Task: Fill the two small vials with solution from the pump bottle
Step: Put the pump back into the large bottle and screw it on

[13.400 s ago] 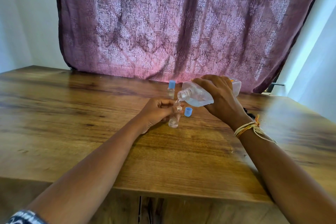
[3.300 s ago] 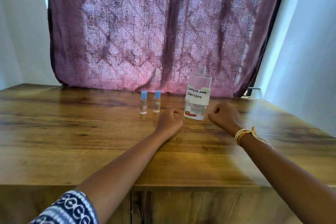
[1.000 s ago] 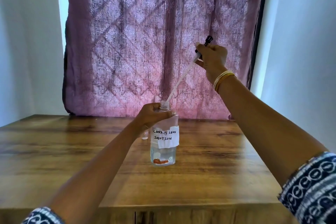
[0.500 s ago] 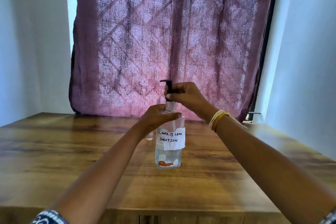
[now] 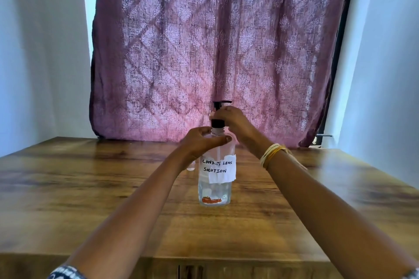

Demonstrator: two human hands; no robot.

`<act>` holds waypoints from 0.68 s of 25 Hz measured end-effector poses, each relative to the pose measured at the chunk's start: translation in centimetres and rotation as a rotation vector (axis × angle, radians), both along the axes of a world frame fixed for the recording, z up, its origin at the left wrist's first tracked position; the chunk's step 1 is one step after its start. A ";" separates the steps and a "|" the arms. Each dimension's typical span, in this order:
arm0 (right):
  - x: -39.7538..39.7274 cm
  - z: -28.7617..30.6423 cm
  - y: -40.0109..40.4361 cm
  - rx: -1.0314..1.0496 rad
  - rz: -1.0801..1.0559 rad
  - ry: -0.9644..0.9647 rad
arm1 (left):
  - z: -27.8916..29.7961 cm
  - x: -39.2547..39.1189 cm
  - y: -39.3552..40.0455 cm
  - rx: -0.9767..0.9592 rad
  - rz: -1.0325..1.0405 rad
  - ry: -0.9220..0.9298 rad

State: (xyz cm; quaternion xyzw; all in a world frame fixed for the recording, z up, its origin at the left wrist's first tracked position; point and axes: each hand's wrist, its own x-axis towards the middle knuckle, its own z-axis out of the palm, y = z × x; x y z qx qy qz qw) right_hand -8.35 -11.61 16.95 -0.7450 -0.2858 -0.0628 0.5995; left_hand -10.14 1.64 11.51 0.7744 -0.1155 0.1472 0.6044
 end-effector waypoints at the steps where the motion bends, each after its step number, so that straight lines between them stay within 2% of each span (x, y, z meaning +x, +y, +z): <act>1: 0.0 0.2 -0.5 0.057 0.072 0.051 | 0.0 0.0 -0.1 -0.002 0.010 -0.003; 3: 0.0 0.4 -1.5 0.098 0.116 0.074 | -0.1 0.2 -0.1 -0.008 0.013 -0.011; 6: 0.1 0.0 -1.5 -0.032 -0.070 -0.066 | -0.2 0.5 0.2 0.004 0.013 -0.014; 8: 0.0 -0.4 -0.7 -0.038 -0.126 -0.049 | -0.3 0.5 0.2 -0.007 -0.009 -0.020; 10: 0.1 -0.3 -0.4 -0.038 -0.053 -0.029 | -0.2 0.5 0.2 -0.023 -0.021 -0.026; 14: 0.6 0.9 -2.3 -0.025 0.263 0.079 | -0.3 0.5 0.2 -0.016 0.008 -0.020; 17: 0.8 1.1 -2.8 -0.097 0.111 -0.054 | -0.2 0.6 0.0 -0.015 0.010 -0.013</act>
